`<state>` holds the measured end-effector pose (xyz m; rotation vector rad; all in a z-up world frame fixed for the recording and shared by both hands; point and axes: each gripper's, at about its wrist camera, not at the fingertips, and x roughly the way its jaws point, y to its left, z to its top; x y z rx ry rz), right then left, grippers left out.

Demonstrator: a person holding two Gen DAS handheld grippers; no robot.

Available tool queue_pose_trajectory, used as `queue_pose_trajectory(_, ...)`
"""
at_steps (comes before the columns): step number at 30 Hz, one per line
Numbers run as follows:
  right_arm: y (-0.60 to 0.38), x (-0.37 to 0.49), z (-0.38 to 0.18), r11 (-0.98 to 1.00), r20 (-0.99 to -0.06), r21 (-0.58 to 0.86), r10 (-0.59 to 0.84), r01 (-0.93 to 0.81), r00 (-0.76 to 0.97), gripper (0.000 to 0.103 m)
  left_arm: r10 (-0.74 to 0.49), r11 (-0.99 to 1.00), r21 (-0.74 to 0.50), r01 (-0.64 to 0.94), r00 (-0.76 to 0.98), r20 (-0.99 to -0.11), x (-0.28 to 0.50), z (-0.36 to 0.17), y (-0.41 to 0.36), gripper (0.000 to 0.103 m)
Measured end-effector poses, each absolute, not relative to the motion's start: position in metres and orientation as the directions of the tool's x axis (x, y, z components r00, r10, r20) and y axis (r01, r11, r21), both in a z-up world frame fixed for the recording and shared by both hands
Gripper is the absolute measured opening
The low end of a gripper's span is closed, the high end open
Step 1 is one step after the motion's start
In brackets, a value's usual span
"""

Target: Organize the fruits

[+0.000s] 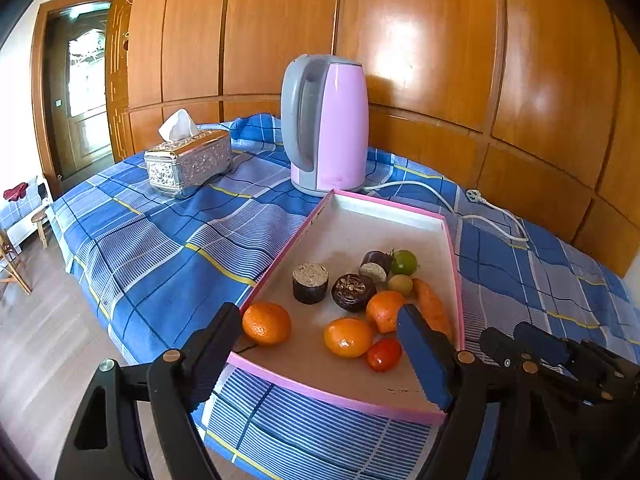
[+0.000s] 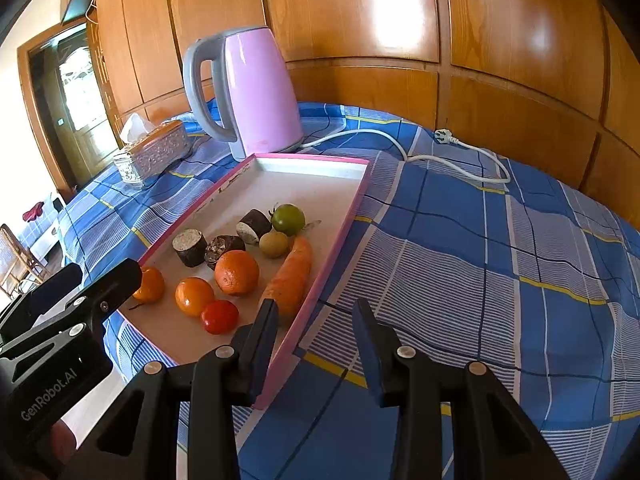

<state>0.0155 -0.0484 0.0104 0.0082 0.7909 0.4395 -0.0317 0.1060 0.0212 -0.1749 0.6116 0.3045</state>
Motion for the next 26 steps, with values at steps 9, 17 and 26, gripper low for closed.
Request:
queue_pose_trajectory(9,-0.0477,0.0156,0.0104,0.908,-0.686,0.168,0.387,-0.383,0.616,0.039,0.235,0.936,-0.077,-0.343,0.774,-0.588,-0.0322,0.0227,0.1078,0.085)
queue_pose_trajectory(17,-0.0461,0.0147,0.0107,0.907,-0.687,0.163,0.386,-0.387,0.616,0.039,0.234,0.935,-0.082,-0.344,0.775,-0.587,-0.0322,0.0241,0.1089,0.086)
queue_pose_trajectory(26,-0.0469,0.0138,0.0094,0.909,-0.690,0.161,0.383,-0.385,0.614,0.039,0.252,0.933,-0.074,-0.351,0.789,-0.560,-0.0345,0.0283,0.1082,0.086)
